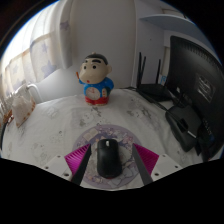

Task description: Arrange mouse

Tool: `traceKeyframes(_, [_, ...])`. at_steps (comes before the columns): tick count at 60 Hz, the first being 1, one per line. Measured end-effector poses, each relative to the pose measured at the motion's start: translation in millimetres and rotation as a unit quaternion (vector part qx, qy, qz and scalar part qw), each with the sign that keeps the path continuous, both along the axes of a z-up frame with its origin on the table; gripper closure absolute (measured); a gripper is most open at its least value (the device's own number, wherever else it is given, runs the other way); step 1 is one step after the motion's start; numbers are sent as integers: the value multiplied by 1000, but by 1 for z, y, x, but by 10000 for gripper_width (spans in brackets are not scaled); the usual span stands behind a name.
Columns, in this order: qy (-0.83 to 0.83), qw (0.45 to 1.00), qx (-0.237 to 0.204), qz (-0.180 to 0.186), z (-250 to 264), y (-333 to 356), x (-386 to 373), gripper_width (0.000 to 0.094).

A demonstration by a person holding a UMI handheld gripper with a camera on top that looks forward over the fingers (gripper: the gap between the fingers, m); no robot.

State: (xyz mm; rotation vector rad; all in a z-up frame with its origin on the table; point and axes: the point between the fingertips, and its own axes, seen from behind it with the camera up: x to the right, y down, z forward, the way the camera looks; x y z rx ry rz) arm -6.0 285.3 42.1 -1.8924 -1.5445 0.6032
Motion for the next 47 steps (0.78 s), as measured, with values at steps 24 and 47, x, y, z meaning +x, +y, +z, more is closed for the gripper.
traceKeyframes(24, [-29,1000,-8,-8,171,-66,133,85])
traceKeyframes(47, [-37,999,-24,-11,154,-95,161,86])
